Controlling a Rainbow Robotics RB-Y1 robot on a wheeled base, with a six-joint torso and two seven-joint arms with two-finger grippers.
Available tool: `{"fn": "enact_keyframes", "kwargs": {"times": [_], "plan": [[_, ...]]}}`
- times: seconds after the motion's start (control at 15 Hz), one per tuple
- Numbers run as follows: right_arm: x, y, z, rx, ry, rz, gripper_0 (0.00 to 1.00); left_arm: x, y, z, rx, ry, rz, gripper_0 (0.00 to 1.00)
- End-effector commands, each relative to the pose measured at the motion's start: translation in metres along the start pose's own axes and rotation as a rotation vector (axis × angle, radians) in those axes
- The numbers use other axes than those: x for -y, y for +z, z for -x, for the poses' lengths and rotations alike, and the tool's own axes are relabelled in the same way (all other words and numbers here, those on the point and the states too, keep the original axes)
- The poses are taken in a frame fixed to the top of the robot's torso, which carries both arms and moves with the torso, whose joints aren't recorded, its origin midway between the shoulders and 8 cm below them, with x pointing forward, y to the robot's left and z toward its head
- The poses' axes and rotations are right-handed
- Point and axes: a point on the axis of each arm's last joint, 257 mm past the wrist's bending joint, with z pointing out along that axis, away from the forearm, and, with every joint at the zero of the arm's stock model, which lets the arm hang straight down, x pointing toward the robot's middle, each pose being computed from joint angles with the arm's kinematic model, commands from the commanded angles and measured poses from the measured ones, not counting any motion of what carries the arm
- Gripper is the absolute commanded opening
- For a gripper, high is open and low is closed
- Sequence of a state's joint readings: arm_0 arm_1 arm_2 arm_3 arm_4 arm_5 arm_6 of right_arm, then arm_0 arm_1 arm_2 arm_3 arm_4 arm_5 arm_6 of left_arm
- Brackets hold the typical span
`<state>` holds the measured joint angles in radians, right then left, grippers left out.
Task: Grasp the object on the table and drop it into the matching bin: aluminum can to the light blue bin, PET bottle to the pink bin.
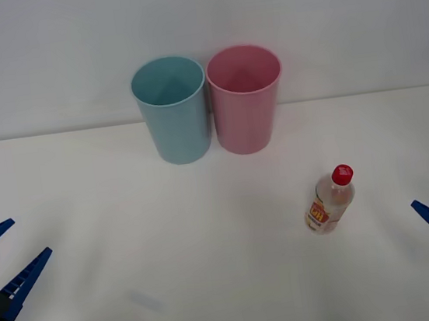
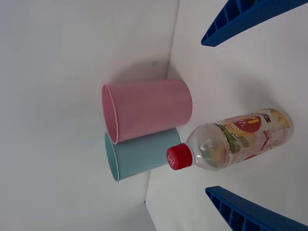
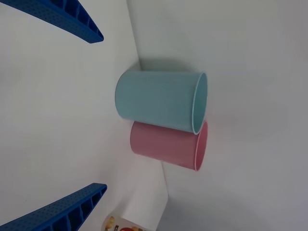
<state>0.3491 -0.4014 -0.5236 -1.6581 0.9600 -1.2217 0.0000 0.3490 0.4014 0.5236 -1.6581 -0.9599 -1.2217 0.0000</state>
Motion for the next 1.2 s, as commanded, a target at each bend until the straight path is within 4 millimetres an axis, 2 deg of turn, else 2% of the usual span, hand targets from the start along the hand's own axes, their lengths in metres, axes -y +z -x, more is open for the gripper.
{"fn": "enact_keyframes", "kwargs": {"times": [0.07,0.47,0.8,1.2], "plan": [[0.0,0.0,0.0,0.0,0.0,0.0,1.0,0.0,0.0,0.0,0.0,0.0,0.0,1.0],[-0.007,0.001,0.004,0.011,-0.008,0.023,1.0,0.0,0.0,0.0,0.0,0.0,0.0,1.0],[-0.018,-0.014,-0.012,-0.045,-0.02,0.043,1.0,0.0,0.0,0.0,0.0,0.0,0.0,1.0],[-0.026,-0.029,-0.038,-0.108,-0.164,0.033,1.0,0.0,0.0,0.0,0.0,0.0,0.0,1.0]]}}
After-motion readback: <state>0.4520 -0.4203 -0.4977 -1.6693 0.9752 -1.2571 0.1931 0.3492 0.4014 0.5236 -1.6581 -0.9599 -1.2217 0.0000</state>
